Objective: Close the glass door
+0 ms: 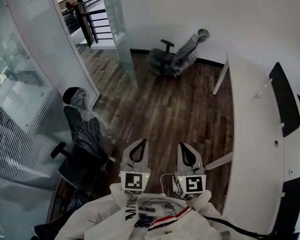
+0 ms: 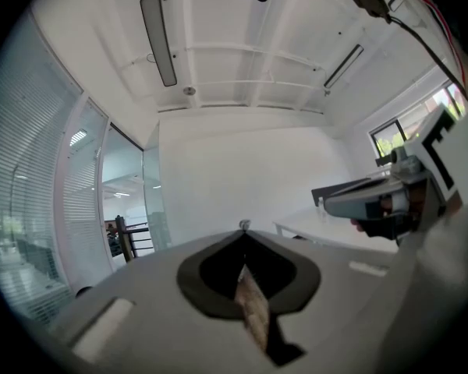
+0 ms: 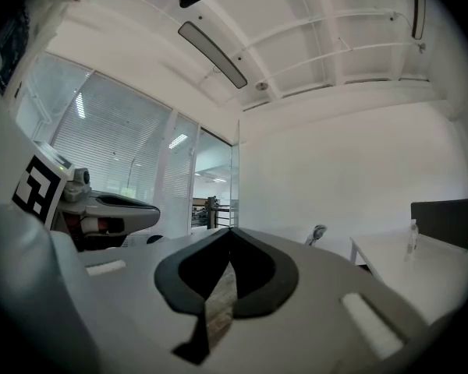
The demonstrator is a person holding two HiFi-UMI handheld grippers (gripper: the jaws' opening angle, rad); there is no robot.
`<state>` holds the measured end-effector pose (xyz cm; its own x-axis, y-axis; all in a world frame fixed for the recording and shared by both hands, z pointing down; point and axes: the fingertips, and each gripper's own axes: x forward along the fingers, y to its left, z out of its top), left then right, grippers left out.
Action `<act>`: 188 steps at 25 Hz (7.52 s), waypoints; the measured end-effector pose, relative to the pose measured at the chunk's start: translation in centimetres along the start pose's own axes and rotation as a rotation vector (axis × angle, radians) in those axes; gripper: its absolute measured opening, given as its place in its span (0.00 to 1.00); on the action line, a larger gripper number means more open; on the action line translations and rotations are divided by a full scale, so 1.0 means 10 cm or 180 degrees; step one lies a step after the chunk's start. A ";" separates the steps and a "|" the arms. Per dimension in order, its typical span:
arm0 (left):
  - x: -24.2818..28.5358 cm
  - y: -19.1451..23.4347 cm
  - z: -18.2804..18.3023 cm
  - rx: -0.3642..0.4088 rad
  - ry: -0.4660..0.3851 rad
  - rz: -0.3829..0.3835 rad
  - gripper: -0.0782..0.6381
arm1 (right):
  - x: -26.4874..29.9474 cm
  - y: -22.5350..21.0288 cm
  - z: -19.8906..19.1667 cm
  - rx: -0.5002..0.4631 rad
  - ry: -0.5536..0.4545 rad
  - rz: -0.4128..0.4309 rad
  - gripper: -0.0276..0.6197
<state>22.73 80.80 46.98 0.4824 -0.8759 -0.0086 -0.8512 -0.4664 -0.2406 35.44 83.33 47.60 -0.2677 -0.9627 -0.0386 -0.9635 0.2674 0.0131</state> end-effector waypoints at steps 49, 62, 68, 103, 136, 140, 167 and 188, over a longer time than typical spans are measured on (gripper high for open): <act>1.54 2.61 -0.82 -0.0011 0.0104 0.0069 0.11 | 3.10 0.89 -0.35 -0.0048 0.0360 0.0206 0.05; 1.74 2.74 -0.96 -0.0099 0.0095 -0.0019 0.11 | 3.30 0.80 -0.39 -0.0050 0.0436 0.0056 0.05; 1.95 2.85 -1.09 -0.0136 0.0193 0.0061 0.11 | 3.53 0.73 -0.55 -0.0004 0.0496 0.0136 0.05; 4.52 2.64 -0.99 0.0093 0.0442 0.0369 0.11 | 5.28 -1.39 -0.71 0.0176 0.0410 0.0413 0.05; 6.80 3.52 -1.42 -0.0070 0.0504 0.0122 0.11 | 7.39 -2.17 -0.99 0.0152 0.0680 0.0247 0.05; 7.06 3.74 -1.44 -0.0079 0.0470 0.0102 0.11 | 7.72 -2.19 -0.98 0.0137 0.0678 0.0232 0.05; 8.12 5.14 -1.75 -0.0264 0.0444 0.0589 0.11 | 9.64 -1.94 -0.91 -0.0086 0.0695 0.0741 0.05; 8.62 6.69 -2.09 -0.0210 0.0949 0.2428 0.11 | 11.99 -1.11 -0.97 -0.0165 0.0625 0.2792 0.05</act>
<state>3.09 -28.49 50.45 -0.3009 -0.9469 0.1137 -0.9379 0.2722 -0.2152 14.06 -35.50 52.52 -0.8971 -0.4045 0.1779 -0.4106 0.9118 0.0027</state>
